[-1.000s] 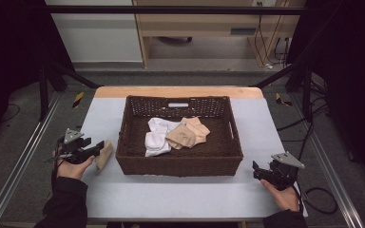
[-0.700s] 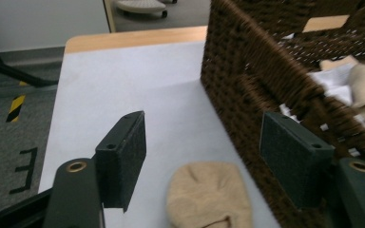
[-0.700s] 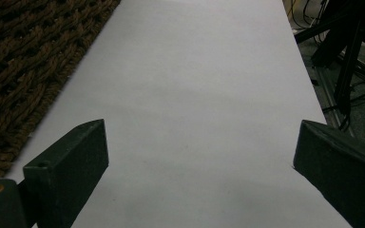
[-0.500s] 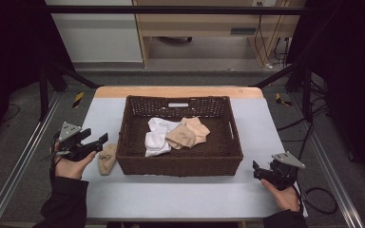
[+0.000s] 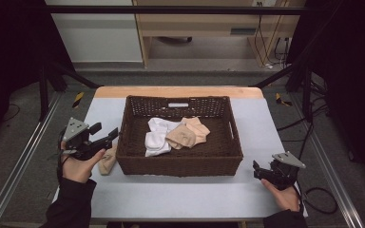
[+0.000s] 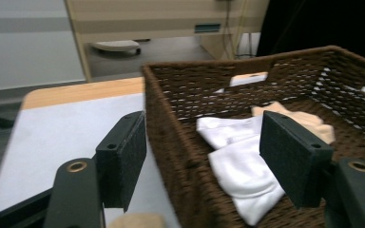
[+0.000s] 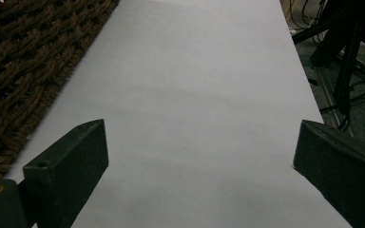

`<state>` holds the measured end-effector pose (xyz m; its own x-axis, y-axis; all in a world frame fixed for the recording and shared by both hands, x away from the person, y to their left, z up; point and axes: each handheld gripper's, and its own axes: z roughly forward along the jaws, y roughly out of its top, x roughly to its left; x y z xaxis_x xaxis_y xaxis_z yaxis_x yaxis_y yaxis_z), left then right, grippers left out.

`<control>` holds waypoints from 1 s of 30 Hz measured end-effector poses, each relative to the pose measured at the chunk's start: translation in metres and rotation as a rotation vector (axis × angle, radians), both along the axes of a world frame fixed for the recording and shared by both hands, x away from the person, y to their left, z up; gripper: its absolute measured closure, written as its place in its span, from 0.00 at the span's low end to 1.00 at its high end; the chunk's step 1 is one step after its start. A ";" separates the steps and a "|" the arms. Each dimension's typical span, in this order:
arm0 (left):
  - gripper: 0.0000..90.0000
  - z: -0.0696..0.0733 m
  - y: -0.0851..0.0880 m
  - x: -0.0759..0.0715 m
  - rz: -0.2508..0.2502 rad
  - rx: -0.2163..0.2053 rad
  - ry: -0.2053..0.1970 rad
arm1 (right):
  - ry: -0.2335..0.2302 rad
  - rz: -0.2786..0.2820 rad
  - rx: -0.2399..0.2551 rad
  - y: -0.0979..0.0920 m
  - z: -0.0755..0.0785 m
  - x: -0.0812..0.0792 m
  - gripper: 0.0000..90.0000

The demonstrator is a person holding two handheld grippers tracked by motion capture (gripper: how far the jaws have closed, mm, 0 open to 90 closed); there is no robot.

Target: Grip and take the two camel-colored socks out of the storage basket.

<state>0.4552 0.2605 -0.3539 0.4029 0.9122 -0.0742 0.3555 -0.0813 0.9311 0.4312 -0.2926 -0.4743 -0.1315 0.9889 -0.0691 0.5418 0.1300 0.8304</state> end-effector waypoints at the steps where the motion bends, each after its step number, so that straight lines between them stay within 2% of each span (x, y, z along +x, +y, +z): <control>1: 0.36 0.000 0.000 0.000 0.000 0.000 0.000 | 0.000 0.000 0.000 0.000 0.000 0.000 0.05; 4: 0.37 0.003 -0.014 0.002 -0.030 0.003 0.000 | 0.000 0.000 -0.001 0.000 0.000 0.000 0.05; 10: 0.39 0.006 -0.029 0.008 -0.057 0.022 -0.001 | 0.001 0.000 0.002 0.000 0.000 0.000 0.05; 14: 0.39 0.009 -0.039 0.012 -0.082 0.002 -0.001 | 0.003 0.001 -0.003 0.001 -0.001 0.000 0.05; 19: 0.40 0.012 -0.054 0.020 -0.098 0.017 0.005 | 0.009 -0.002 -0.002 0.001 -0.001 0.001 0.05; 22: 0.41 0.019 -0.071 0.027 -0.107 0.035 -0.014 | 0.006 0.000 -0.003 0.001 -0.001 0.001 0.05; 23: 0.42 0.019 -0.071 0.027 -0.107 0.035 -0.014 | 0.006 0.000 -0.003 0.001 -0.001 0.001 0.05; 24: 0.42 0.022 -0.079 0.031 -0.114 0.043 -0.022 | 0.007 -0.002 -0.003 0.001 -0.001 0.001 0.05; 25: 0.42 0.022 -0.079 0.031 -0.114 0.043 -0.022 | 0.007 -0.002 -0.003 0.001 -0.001 0.001 0.05; 26: 0.42 0.024 -0.088 0.035 -0.126 0.049 -0.024 | 0.006 0.000 -0.006 0.001 -0.001 0.001 0.05; 27: 0.42 0.024 -0.088 0.035 -0.126 0.049 -0.024 | 0.006 0.000 -0.006 0.001 -0.001 0.001 0.05; 30: 0.42 0.026 -0.102 0.042 -0.143 0.049 -0.027 | 0.004 0.000 -0.006 0.000 -0.001 0.001 0.05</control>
